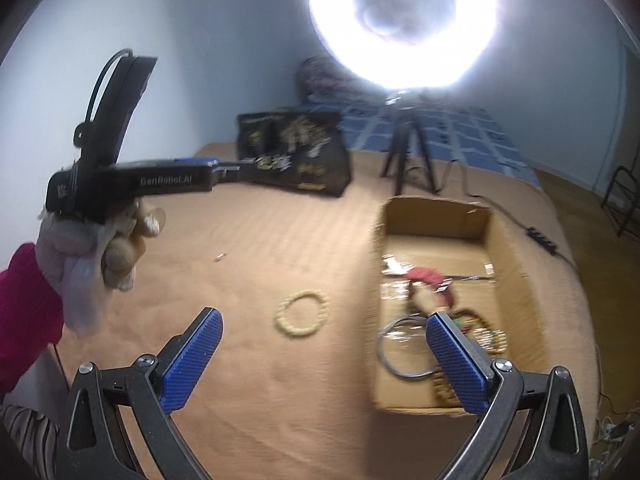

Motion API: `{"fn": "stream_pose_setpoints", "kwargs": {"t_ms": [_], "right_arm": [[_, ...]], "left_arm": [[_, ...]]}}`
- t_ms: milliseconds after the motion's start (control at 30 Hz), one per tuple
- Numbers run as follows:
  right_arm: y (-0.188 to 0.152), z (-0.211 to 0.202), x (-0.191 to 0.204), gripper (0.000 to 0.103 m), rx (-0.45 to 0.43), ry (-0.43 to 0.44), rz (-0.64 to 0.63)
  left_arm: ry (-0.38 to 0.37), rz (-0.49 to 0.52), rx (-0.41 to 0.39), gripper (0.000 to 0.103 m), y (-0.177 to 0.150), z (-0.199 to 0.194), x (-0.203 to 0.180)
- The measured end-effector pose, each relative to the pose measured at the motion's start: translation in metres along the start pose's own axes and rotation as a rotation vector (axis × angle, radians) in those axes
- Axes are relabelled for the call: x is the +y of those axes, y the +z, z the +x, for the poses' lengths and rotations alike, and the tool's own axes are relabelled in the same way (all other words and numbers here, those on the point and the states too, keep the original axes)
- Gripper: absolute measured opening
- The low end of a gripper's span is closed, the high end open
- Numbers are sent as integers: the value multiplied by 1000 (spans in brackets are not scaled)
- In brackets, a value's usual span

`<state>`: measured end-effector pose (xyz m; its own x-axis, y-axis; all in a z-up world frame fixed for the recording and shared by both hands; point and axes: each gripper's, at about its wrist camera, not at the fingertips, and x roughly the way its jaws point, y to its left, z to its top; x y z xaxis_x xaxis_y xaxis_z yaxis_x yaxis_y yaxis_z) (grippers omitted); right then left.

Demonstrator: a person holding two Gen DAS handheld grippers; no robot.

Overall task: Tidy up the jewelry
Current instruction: 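Move right tool to the pale green bead bracelet while left tool approaches the second pearl earring, then close right tool on the green bead bracelet while left tool grasps the pearl earring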

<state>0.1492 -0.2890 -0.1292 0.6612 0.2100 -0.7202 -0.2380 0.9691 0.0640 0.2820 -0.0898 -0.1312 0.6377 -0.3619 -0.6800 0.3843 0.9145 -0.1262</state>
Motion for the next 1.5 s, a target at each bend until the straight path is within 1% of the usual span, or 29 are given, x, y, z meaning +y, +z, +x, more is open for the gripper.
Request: {"fn": "stream_pose_setpoints", "kwargs": {"t_ms": [100, 233, 333, 400, 467, 567, 600, 667, 733, 767, 800, 933, 967, 1000, 1100, 1233, 1500], "right_arm": [[-6, 12, 19, 103, 21, 15, -21], [-13, 31, 32, 103, 64, 48, -4], [-17, 45, 39, 102, 86, 34, -3], [-20, 56, 41, 98, 95, 20, 8], [-21, 64, 40, 88, 112, 36, 37], [-21, 80, 36, 78, 140, 53, 73], [-20, 86, 35, 76, 147, 52, 79], [-18, 94, 36, 66, 161, 50, 85], [-17, 103, 36, 60, 179, 54, 89], [-16, 107, 36, 58, 188, 53, 87], [-15, 112, 37, 57, 199, 49, 82], [-11, 125, 42, 46, 230, 32, 40], [-10, 129, 43, 44, 235, 31, 31], [-9, 132, 43, 43, 243, 30, 23], [-7, 140, 44, 38, 259, 27, 8], [-4, 148, 44, 35, 271, 21, -6], [-3, 162, 47, 29, 304, 18, -39]], "left_arm": [[19, -5, 11, 68, -15, -6, 20], [42, -16, 25, 68, -35, -9, 43], [43, -40, 44, 68, -48, -5, 58], [38, -53, 57, 68, -55, -1, 65], [25, -58, 67, 68, -62, 5, 69], [0, -42, 78, 66, -71, 13, 69], [-14, -33, 76, 60, -73, 16, 68], [-27, -13, 99, 54, -78, 26, 66], [-33, 3, 117, 49, -81, 34, 62], [-39, 12, 127, 44, -83, 39, 61], [-42, 19, 137, 41, -85, 44, 60], [-48, 21, 157, 39, -89, 56, 60], [-51, 19, 164, 34, -89, 60, 60], [-51, 17, 172, 30, -90, 64, 60], [-46, 3, 187, 30, -90, 73, 62], [-55, -17, 192, 30, -89, 80, 66], [-57, -33, 195, 13, -87, 87, 70]]}}
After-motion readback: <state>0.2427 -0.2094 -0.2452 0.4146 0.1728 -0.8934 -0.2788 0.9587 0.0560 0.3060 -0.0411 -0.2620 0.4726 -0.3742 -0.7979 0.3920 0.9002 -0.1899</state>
